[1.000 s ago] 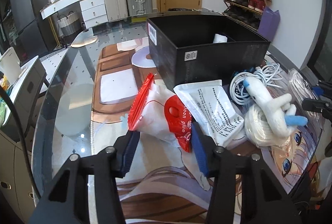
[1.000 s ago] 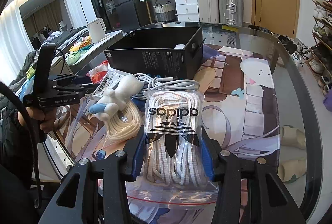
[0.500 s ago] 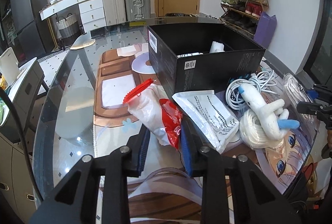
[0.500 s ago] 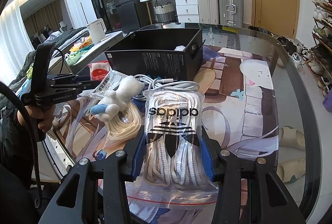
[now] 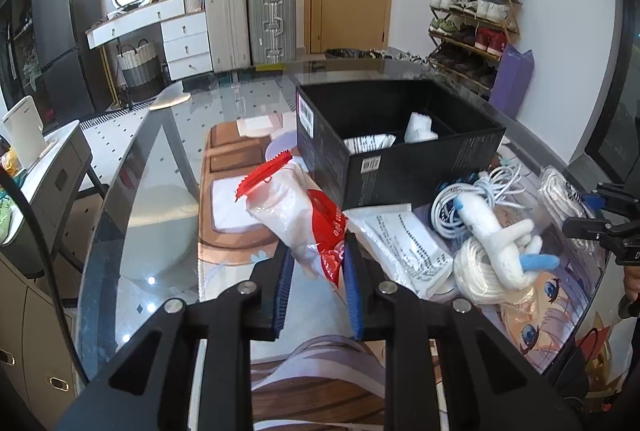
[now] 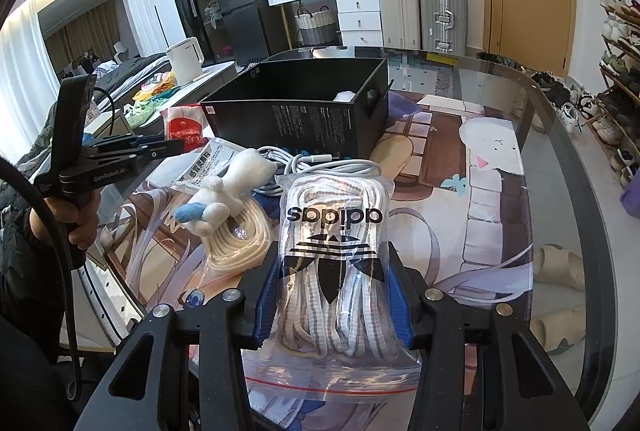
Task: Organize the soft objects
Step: 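Carry the glue bag with the left tool while the right tool carries the laces bag over the box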
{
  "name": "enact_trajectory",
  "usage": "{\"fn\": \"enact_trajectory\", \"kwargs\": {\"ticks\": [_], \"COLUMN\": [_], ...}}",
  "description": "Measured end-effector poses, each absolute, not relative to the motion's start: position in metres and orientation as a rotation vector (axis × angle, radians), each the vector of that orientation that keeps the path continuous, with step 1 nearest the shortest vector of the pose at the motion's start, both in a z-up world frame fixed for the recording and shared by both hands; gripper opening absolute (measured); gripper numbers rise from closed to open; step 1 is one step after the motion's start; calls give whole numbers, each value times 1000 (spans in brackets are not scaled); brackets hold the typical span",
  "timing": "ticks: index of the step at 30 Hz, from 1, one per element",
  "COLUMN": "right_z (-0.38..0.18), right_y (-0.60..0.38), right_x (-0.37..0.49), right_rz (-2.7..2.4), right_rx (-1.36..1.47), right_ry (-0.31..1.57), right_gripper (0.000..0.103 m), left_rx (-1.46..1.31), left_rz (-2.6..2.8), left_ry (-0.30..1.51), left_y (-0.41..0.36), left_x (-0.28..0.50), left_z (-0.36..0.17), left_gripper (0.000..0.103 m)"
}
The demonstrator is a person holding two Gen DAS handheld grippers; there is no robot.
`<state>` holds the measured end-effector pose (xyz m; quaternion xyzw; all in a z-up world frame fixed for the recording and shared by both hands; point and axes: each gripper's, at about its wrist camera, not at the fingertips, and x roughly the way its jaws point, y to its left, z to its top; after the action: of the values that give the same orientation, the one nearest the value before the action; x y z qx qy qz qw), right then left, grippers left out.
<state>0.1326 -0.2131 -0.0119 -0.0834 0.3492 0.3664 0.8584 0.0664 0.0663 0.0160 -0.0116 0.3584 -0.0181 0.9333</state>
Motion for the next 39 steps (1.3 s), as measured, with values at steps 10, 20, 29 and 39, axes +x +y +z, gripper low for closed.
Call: {"fn": "enact_trajectory", "kwargs": {"ticks": [10, 20, 29, 39], "right_z": [1, 18, 37, 53], "right_y": [-215, -212, -201, -178], "right_x": [125, 120, 127, 143], "right_rz": [775, 773, 769, 782], "right_rx": [-156, -137, -152, -156], "right_ry": [656, 591, 555, 532], "right_gripper": [47, 47, 47, 47], "left_rx": [-23, -4, -3, -18], "left_rz": [-52, -76, -97, -103], "left_ry": [656, 602, 578, 567], "left_y": [64, 52, 47, 45], "left_x": [56, 53, 61, 79], "left_z": [39, 57, 68, 76], "left_gripper": [22, 22, 22, 22]}}
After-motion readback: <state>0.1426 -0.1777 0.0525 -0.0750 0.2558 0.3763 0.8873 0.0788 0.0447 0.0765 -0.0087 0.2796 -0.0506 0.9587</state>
